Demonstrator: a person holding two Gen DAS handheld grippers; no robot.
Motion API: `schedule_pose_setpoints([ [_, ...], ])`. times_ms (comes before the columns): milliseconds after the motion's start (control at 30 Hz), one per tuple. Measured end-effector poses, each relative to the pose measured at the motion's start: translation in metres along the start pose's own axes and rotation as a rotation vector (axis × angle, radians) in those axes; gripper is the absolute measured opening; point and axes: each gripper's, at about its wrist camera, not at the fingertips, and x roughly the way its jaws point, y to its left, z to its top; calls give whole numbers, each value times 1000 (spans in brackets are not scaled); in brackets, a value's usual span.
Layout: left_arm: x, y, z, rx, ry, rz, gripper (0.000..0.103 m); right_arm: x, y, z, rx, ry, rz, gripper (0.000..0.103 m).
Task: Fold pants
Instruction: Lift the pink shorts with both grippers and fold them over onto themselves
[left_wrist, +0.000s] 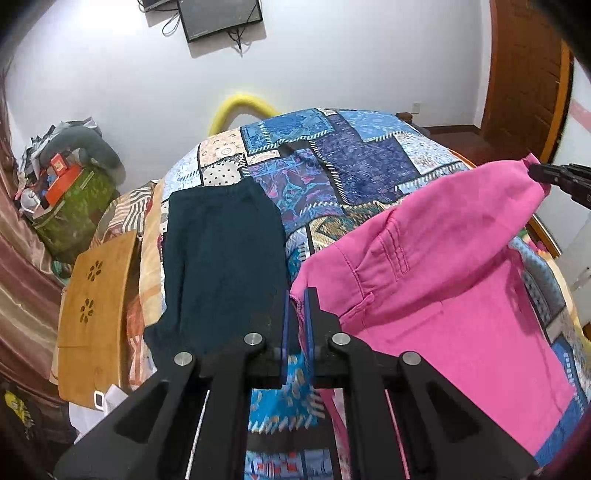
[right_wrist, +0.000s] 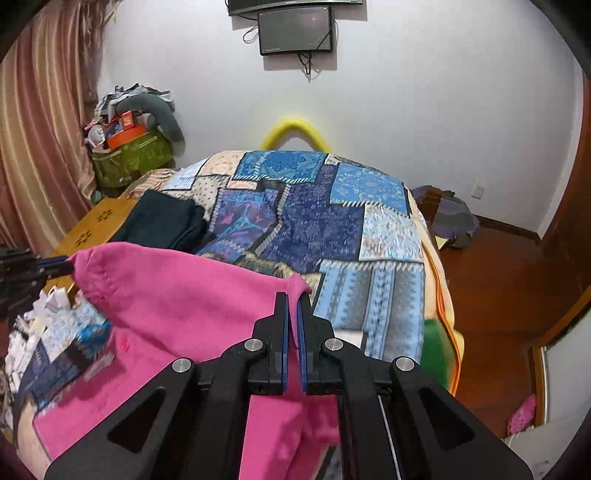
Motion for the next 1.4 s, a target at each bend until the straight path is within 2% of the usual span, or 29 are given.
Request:
schedule_pose_setpoints([
  [133, -19, -10, -27, 22, -16, -6, 8, -20, 5, -30, -1, 13, 4, 4],
  [333, -34, -29, -73, 75, 0, -13, 8, -42, 11, -76, 14, 36, 3, 4],
  [600, -33, -46, -125, 87, 47, -42, 7, -54, 24, -131, 39, 87, 4, 4],
  [800, -26, -49, -151, 57, 106, -89, 7, -58, 28, -171, 75, 119, 6, 4],
  [1000, -29, -51, -164, 56, 106, -90, 8, -56, 33, -197, 88, 173, -11, 6],
  [1067, -31, -47, -164, 42, 105, -102, 8, -59, 33, -203, 89, 188, -17, 8],
  [1133, -35, -45, -164, 43, 106, -100, 8, -63, 34, -206, 94, 198, -19, 18],
  [1167, -37, -44, -164, 46, 107, -95, 10, -66, 33, -207, 100, 198, -20, 21],
  [1233, -40, -43, -163, 50, 114, -91, 16, -74, 34, -207, 110, 185, -22, 38],
  [1300, -45, -41, -160, 47, 110, -89, 23, -84, 37, -203, 112, 152, -3, 42],
  [1367, -52, -40, -154, 38, 93, -91, 41, -89, 43, -196, 98, 130, 8, 44],
  [1400, -56, -41, -150, 36, 77, -89, 45, -91, 47, -193, 86, 122, 11, 45],
])
